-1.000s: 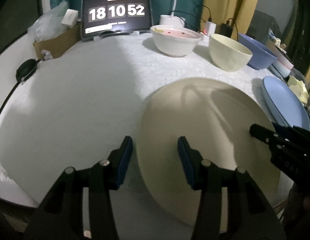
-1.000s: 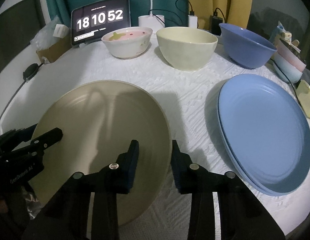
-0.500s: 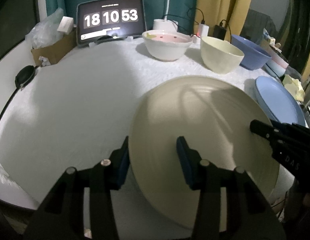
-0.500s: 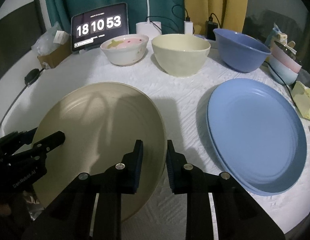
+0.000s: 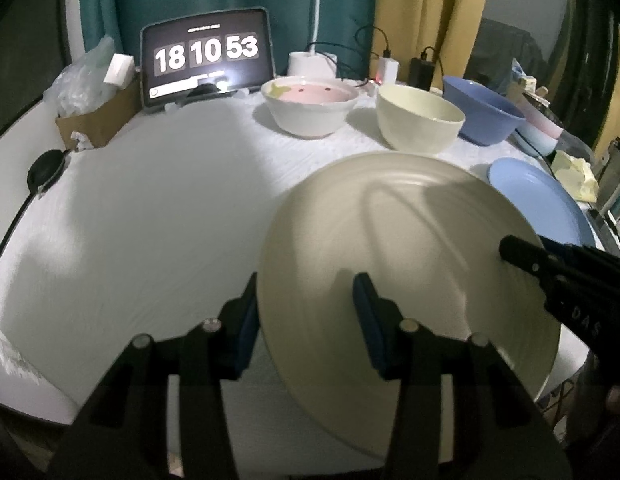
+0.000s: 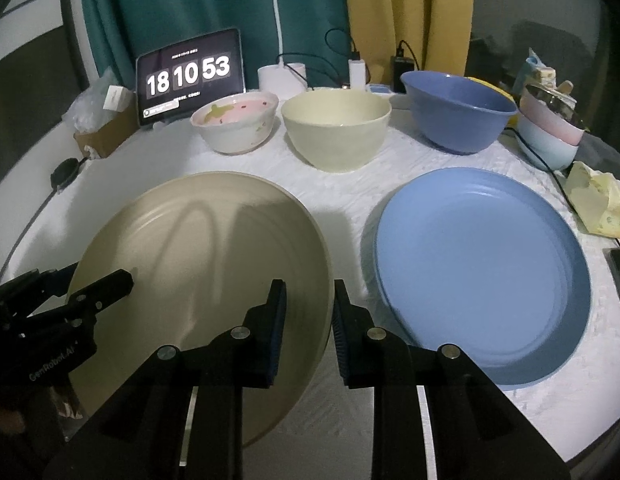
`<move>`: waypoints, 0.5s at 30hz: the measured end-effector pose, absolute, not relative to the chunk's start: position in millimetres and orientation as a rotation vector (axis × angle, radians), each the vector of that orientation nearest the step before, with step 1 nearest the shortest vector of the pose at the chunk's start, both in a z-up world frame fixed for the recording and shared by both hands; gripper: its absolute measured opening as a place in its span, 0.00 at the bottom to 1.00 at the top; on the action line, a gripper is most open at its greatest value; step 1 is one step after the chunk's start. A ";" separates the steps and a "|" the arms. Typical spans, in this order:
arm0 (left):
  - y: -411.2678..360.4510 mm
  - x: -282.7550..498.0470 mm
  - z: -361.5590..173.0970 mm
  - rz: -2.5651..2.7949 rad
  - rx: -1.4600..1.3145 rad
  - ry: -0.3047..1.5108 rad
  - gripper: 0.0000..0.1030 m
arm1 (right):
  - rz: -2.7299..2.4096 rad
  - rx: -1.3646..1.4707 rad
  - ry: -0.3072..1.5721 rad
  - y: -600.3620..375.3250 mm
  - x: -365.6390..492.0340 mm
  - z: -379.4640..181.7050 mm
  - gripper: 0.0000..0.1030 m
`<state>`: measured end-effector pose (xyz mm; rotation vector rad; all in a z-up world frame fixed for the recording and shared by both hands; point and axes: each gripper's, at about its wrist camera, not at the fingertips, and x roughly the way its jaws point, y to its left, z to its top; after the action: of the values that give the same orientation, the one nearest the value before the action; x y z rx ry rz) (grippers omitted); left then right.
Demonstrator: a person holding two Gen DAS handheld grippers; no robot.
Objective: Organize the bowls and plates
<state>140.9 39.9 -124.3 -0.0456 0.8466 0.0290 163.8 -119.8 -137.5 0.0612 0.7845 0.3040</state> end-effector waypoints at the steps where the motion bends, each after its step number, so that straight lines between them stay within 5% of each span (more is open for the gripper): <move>1: 38.6 141.0 -123.1 0.028 -0.043 0.844 0.45 | 0.303 0.064 0.782 -121.7 163.2 -136.6 0.24; 15: 12.6 143.1 -113.8 0.014 0.000 0.838 0.45 | 0.293 0.114 0.755 -150.1 161.4 -132.9 0.23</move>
<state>143.1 12.6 -113.8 0.0001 0.8381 0.0137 161.4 -150.1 -132.9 0.1141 0.7545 0.2929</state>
